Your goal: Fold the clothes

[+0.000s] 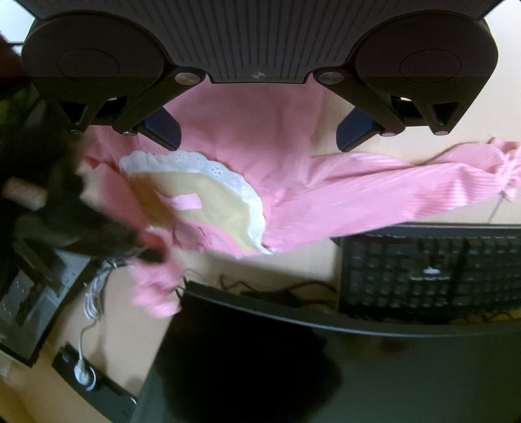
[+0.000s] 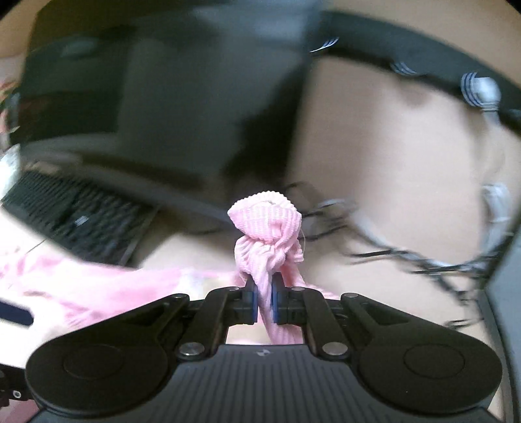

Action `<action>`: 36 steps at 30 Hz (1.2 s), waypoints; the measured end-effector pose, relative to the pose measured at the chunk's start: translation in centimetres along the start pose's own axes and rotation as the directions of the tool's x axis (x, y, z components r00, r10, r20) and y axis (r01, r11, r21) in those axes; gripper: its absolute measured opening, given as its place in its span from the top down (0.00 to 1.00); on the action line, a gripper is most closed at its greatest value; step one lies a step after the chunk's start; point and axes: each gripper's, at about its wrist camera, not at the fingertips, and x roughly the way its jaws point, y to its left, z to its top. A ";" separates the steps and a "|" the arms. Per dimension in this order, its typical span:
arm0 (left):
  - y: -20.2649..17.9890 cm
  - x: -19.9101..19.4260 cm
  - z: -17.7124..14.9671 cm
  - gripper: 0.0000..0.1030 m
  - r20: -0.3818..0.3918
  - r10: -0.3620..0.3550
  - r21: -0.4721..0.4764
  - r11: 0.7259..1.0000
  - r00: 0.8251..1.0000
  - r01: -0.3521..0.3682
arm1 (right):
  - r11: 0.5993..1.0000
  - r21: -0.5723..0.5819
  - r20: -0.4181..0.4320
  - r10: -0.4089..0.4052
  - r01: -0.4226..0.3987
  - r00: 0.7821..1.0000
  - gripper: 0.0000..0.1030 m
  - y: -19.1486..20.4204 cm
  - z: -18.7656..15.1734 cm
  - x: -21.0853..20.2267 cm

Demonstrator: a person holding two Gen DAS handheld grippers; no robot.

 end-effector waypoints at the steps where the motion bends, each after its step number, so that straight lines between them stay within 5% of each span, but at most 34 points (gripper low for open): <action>1: 0.2 -0.4 0.0 0.00 0.008 0.004 -0.003 1.000 1.000 -0.004 | 0.999 -0.006 -0.017 0.038 -0.038 0.999 0.92 0.6 0.0 0.7; 4: 0.6 -1.3 0.0 0.00 0.026 0.012 -0.013 1.000 1.000 -0.012 | 0.993 0.010 -0.045 0.122 -0.122 0.991 0.77 1.6 0.0 1.0; 6: 0.6 -1.5 0.0 0.00 0.030 0.014 -0.013 1.000 0.999 -0.013 | 0.985 0.026 -0.028 0.170 -0.169 0.985 0.49 1.4 0.1 0.4; 12: 0.0 -0.6 0.4 0.00 0.024 0.004 0.004 1.000 1.000 -0.004 | 0.977 0.073 0.067 0.196 -0.201 0.978 0.23 -2.0 1.2 -2.7; 16: -0.7 0.5 0.8 0.00 0.011 -0.029 0.016 0.999 1.000 0.029 | 0.981 0.159 0.067 0.098 -0.107 0.993 0.21 -6.0 -0.3 -3.7; 19: -0.9 1.7 1.1 0.00 -0.002 -0.093 -0.004 0.996 0.996 0.093 | 0.985 0.160 -0.007 -0.063 0.063 0.998 0.21 -8.2 -3.0 -2.9; 24: -1.1 3.9 1.6 0.00 -0.028 -0.201 -0.057 0.978 0.979 0.200 | 0.959 0.069 -0.134 -0.263 0.274 0.955 0.23 -10.9 -7.8 -0.4; 26: -1.2 4.8 1.8 0.00 -0.037 -0.237 -0.077 0.969 0.971 0.233 | 0.946 0.104 -0.166 -0.288 0.307 0.943 0.23 -12.3 -8.7 -0.3; 29: -1.6 7.1 2.7 0.01 -0.052 -0.201 -0.084 0.977 0.978 0.196 | 0.940 0.200 -0.145 -0.252 0.278 0.957 0.23 -13.7 -8.8 -1.9; 31: -1.9 8.9 3.2 0.06 -0.066 -0.141 -0.079 0.988 0.988 0.136 | 0.938 0.228 -0.123 -0.238 0.260 0.964 0.23 -14.1 -8.7 -3.2; 33: -2.2 10.5 3.6 0.30 -0.084 -0.087 -0.071 0.994 0.993 0.081 | 0.936 0.263 -0.112 -0.211 0.233 0.971 0.22 -14.1 -8.9 -4.3; 35: -2.5 11.6 4.0 0.42 -0.088 -0.050 -0.059 0.997 0.995 0.045 | 0.937 0.288 -0.107 -0.172 0.196 0.979 0.22 -13.6 -9.3 -5.2; 36: -2.8 11.8 4.4 0.60 -0.079 -0.047 -0.042 0.998 0.996 0.044 | 0.940 0.289 -0.108 -0.156 0.181 0.982 0.22 -13.2 -9.6 -5.4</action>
